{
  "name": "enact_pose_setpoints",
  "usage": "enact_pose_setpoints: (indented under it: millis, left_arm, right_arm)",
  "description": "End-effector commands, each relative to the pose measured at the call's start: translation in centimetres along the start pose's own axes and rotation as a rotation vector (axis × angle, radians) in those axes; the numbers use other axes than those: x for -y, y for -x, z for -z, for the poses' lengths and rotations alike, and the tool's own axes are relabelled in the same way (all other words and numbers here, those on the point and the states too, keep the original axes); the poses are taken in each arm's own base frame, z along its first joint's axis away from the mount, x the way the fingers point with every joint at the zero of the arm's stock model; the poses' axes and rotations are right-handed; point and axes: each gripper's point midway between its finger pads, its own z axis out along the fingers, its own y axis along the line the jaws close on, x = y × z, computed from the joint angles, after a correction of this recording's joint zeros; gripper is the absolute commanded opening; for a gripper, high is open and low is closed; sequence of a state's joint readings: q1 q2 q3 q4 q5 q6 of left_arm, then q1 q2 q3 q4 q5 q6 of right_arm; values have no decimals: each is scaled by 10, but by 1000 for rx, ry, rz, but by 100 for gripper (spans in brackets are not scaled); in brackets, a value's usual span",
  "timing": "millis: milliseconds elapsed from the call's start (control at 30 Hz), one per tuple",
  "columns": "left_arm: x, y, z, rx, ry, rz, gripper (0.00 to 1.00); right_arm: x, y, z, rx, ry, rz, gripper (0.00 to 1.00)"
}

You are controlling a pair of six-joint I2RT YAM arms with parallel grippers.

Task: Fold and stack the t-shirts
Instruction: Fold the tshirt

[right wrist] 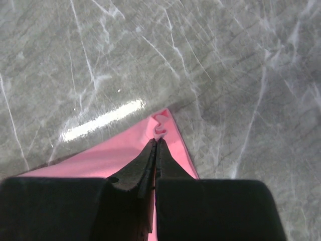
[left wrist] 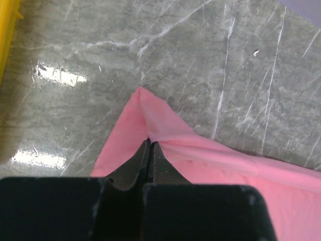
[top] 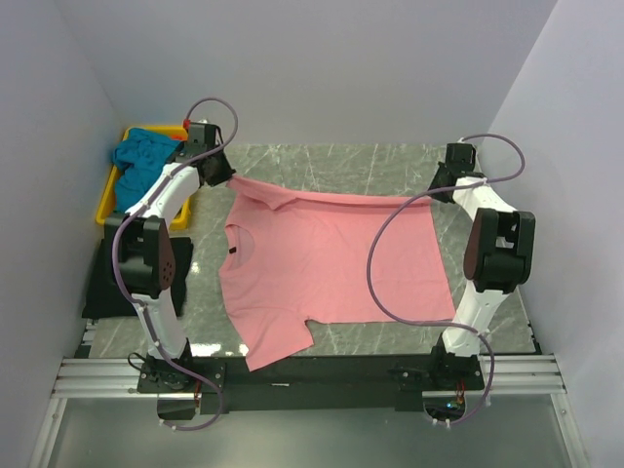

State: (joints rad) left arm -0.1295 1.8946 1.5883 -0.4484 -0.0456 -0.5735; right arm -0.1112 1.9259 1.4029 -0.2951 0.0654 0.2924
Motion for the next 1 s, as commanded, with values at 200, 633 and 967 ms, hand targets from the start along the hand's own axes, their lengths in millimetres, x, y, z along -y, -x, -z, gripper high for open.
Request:
enact_pose_setpoints:
  millis: [200,633,967]
  left_arm:
    - [7,2,29,-3,-38,47,1]
    - [0,-21,51,-67,-38,58,1]
    - [-11,-48,69,-115,-37,75,1]
  right_arm:
    - [12,23,36,89,-49,-26,0]
    - [17,4,41,49,-53,-39,0]
    - [23,-13,42,25,-66,-44,0]
